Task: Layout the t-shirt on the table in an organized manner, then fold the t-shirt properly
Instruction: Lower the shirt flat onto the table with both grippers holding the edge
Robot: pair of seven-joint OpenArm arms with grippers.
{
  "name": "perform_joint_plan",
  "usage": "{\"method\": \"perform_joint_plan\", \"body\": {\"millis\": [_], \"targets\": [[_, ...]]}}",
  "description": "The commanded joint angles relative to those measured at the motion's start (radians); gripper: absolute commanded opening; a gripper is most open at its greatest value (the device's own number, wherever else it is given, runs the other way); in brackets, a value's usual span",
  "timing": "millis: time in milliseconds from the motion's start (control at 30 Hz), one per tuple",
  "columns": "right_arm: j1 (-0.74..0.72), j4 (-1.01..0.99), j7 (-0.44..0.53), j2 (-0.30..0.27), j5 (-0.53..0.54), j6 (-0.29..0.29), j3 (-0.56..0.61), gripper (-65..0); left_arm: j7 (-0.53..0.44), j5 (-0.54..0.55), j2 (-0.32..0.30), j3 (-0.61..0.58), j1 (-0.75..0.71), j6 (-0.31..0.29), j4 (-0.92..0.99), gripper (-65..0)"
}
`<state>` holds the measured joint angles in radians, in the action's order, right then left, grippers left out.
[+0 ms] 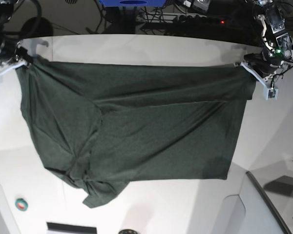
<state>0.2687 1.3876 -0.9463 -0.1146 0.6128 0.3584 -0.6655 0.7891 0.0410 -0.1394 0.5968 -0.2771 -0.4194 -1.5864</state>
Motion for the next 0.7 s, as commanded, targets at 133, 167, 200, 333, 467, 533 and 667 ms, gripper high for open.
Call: {"method": "perform_joint_plan", "body": {"millis": [133,167,200,333,467,533,667], "targets": [[0.014,0.022,0.01,-0.024,0.011,0.004,-0.007,-65.0,-0.018,0.003,-0.049,0.007,0.005,0.004,-0.018,-65.0],[0.014,0.022,0.01,-0.024,0.009,0.004,-0.007,-65.0,-0.018,0.003,-0.053,0.007,0.005,0.004,-0.018,-65.0],[0.014,0.022,0.01,-0.024,0.008,0.004,-0.007,-65.0,-0.018,0.003,-0.053,0.005,0.005,0.004,-0.018,-65.0],[0.016,0.022,0.01,-0.021,0.008,0.004,-0.007,-65.0,-0.018,0.0,-0.053,0.005,0.005,0.004,-0.018,-65.0],[0.024,0.022,0.01,-0.021,0.008,0.004,-0.004,-65.0,-0.018,-0.008,-0.053,0.005,0.003,0.004,-0.001,-65.0],[0.036,0.022,0.01,-0.023,0.008,0.004,-0.003,-65.0,-0.018,-0.008,-0.055,0.005,0.003,0.004,0.027,-65.0],[0.045,0.022,0.01,-0.023,0.009,0.004,-0.006,-65.0,-0.021,0.001,-0.067,0.005,0.005,0.004,0.071,-65.0]]}}
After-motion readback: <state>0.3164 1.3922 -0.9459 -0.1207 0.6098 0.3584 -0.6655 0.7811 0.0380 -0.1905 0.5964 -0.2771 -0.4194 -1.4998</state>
